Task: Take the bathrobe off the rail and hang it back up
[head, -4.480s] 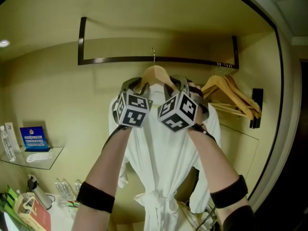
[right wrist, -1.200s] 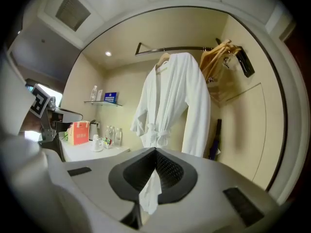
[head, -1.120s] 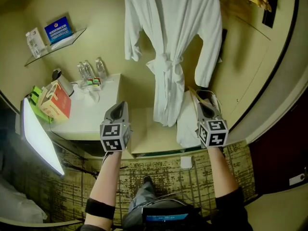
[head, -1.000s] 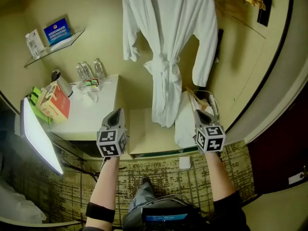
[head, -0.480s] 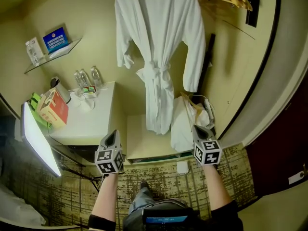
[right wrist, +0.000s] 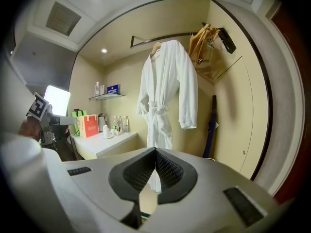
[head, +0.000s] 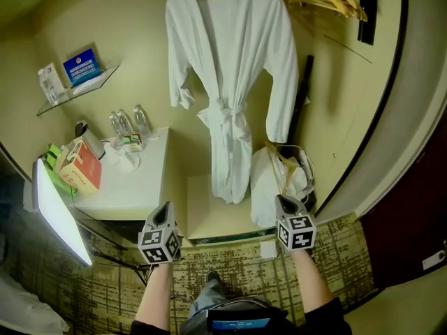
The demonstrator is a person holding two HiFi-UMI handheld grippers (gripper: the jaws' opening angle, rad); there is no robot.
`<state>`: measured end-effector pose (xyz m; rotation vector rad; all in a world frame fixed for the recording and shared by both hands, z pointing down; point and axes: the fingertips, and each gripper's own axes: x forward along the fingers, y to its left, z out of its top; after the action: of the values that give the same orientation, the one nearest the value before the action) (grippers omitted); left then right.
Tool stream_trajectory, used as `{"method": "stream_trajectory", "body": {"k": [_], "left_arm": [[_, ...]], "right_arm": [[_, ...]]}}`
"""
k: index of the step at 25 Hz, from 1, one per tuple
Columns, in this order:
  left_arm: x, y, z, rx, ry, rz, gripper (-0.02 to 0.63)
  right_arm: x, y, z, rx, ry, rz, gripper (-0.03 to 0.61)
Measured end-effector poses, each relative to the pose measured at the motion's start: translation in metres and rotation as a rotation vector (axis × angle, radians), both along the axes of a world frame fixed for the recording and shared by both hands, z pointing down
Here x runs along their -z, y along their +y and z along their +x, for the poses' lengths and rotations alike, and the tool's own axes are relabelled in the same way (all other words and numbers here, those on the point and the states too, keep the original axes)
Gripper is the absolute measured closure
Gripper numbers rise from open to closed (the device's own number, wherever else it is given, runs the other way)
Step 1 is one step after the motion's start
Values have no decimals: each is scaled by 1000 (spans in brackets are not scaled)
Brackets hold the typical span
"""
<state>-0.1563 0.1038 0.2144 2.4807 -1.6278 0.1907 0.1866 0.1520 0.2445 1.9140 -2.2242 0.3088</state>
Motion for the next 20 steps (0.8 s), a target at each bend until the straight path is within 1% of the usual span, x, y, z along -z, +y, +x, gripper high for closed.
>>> {"method": "stream_trajectory", "body": {"k": [5,9,12,15,17,20], "left_arm": [[2,-5,-5,3,-8,8,612],[8,-21,-3,-9,-15,20,612],[17,-37,1,-30,-24,27,612],[29,-61,7,-52,-31,45,612],[40,-80,15,-77,-36,62,612],[60,-109,27,-127,-42,98,612]], "right_arm": [[-3,-12,-8,6,1,-1,561],[6,-30,-12,13,20,24,561],[28,-49,-15,10,62,61,560],[61,-72,-18,6,113,117,557],[86,-91,-20,8,154,159,532],[132,-121,-31,16,229,233,515]]}}
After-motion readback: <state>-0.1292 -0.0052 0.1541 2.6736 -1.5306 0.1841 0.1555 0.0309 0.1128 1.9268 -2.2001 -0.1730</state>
